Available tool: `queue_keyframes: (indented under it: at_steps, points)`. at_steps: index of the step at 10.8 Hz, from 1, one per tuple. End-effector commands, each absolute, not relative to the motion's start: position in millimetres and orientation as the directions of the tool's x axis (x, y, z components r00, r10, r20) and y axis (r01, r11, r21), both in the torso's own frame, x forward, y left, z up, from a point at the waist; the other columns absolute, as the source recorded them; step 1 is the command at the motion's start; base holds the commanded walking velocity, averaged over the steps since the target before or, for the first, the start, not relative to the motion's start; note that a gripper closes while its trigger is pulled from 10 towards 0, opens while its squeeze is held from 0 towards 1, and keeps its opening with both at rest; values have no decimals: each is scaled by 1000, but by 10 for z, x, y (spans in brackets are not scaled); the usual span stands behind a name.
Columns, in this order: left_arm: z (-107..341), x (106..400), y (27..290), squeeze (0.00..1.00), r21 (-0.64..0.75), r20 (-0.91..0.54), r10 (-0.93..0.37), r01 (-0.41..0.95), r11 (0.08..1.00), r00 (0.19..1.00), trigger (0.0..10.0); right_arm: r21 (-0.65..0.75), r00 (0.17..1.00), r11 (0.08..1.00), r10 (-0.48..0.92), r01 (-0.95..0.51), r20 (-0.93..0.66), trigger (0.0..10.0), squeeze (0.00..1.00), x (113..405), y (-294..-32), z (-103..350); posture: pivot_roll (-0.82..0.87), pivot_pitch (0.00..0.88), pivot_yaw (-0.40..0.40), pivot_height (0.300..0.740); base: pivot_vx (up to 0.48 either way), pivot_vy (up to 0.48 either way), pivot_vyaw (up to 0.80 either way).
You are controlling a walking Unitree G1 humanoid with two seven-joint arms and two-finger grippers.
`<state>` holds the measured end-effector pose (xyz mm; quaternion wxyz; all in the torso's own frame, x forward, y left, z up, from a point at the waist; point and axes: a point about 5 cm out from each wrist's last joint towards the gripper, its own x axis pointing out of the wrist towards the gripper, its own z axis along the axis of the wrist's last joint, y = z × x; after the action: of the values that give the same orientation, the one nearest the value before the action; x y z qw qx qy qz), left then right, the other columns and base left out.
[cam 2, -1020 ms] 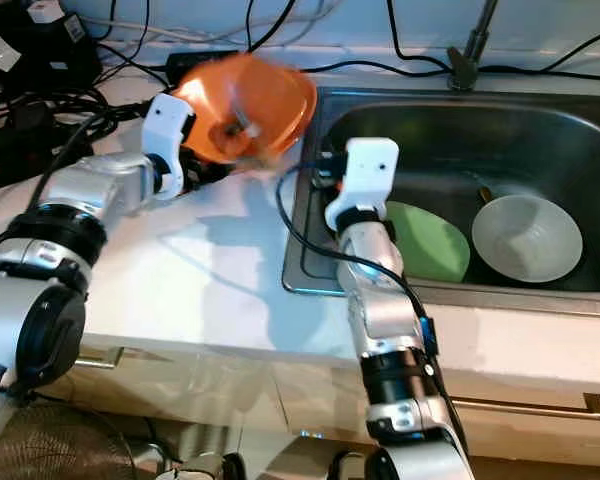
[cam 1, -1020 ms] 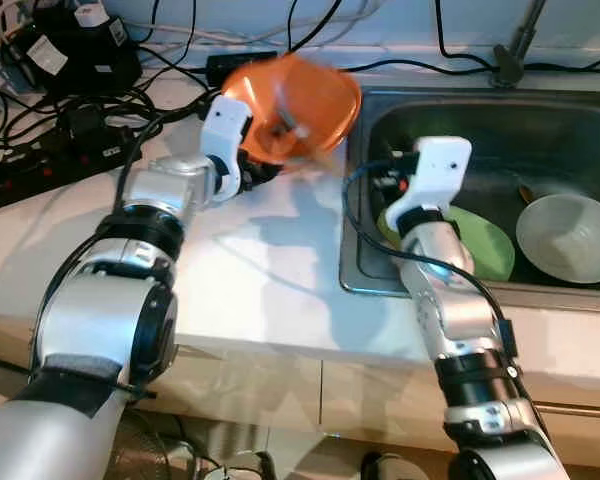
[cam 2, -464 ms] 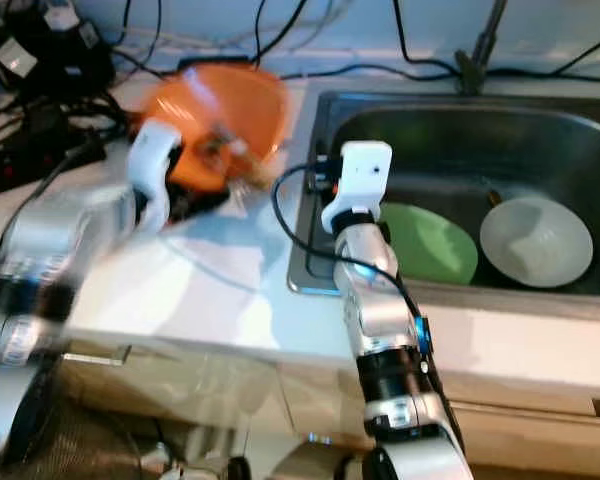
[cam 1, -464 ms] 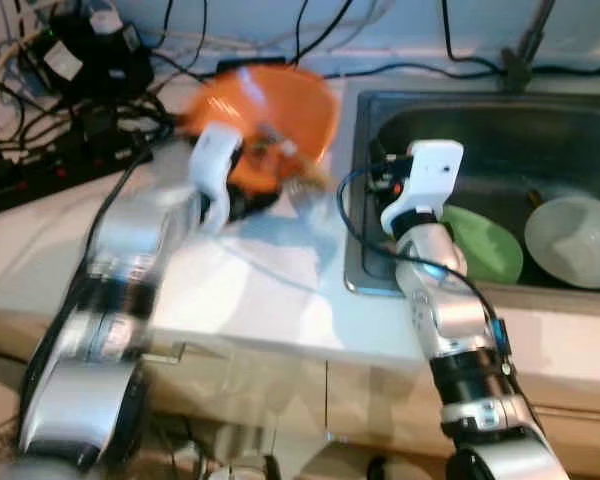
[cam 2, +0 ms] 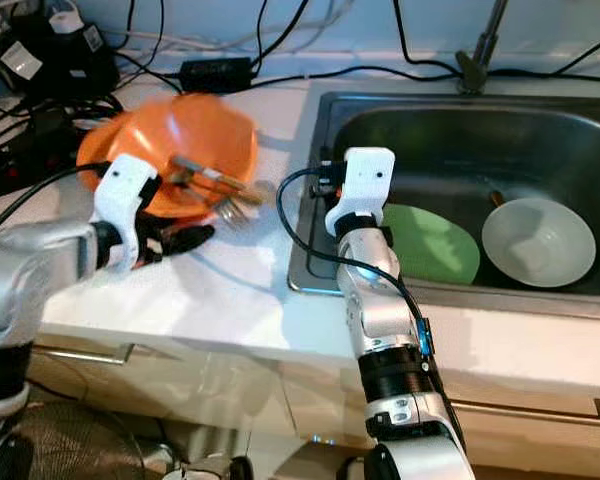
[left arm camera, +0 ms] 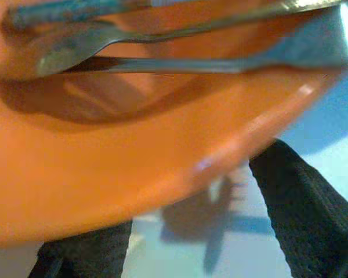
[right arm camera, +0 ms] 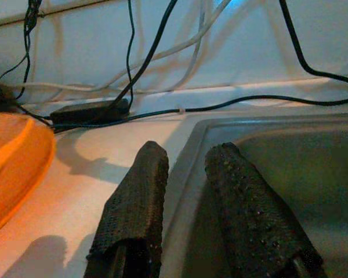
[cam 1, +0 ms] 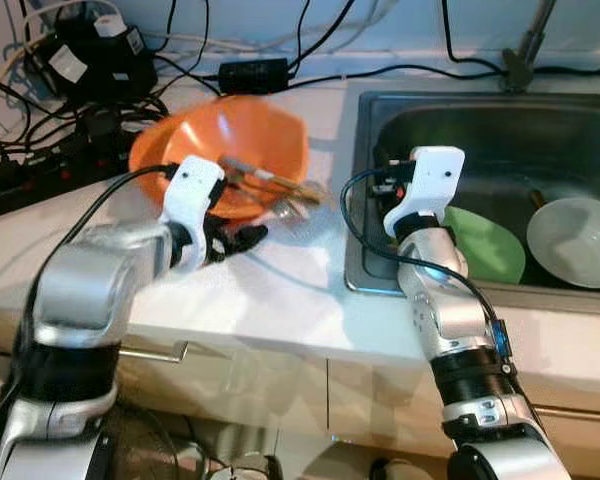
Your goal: Kitchen organization
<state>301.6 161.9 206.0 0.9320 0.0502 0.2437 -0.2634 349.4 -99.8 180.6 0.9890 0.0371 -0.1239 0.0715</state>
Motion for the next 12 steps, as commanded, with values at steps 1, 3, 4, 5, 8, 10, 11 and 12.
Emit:
queue_keyframes:
  at_steps: [1, 3, 4, 5, 8, 10, 11, 12]
  points:
    - [1969, 2887, 1607, 0, -89, -540, -478, 518, 851, 693, 10000, 64, 954, 984, 143, -165, 263, 10000, 0, 3507, -962, 1823, 181, 85, 117, 740, 0, 0, 0]
    - [2045, 2813, 1584, 0, -92, -533, -492, 531, 842, 688, 10000, 65, 955, 984, 143, -164, 259, 10000, 0, 3507, -966, 1807, 189, 85, 115, 740, 0, 0, 0]
    - [2114, 2747, 1543, 0, -98, -520, -513, 549, 830, 683, 10000, 65, 956, 984, 142, -164, 255, 10000, 0, 3506, -972, 1793, 196, 86, 113, 740, 0, 0, 0]
    - [2166, 2703, 1498, 0, -102, -506, -533, 566, 818, 678, 10000, 65, 957, 984, 143, -164, 251, 10000, 0, 3511, -975, 1780, 204, 88, 109, 740, 0, 0, 0]
    - [2255, 2576, 1512, 0, -109, -504, -539, 569, 815, 675, 10000, 63, 957, 983, 153, -173, 247, 10000, 0, 3519, -962, 1768, 222, 98, 97, 740, 0, 0, 0]
    - [2268, 2516, 1532, 0, -94, -501, -544, 582, 808, 673, 10000, 62, 957, 982, 160, -180, 243, 10000, 0, 3535, -956, 1766, 240, 106, 85, 740, 0, 0, 0]
    - [2328, 2516, 1547, 0, -44, -481, -518, 570, 820, 708, 10000, 61, 956, 981, 164, -184, 241, 10000, 0, 3546, -947, 1769, 250, 109, 76, 740, 0, 0, 0]
    - [2423, 2544, 1580, 0, -31, -422, -498, 536, 843, 758, 10000, 56, 956, 982, 163, -181, 243, 10000, 0, 3562, -959, 1779, 256, 114, 64, 740, 0, 0, 0]
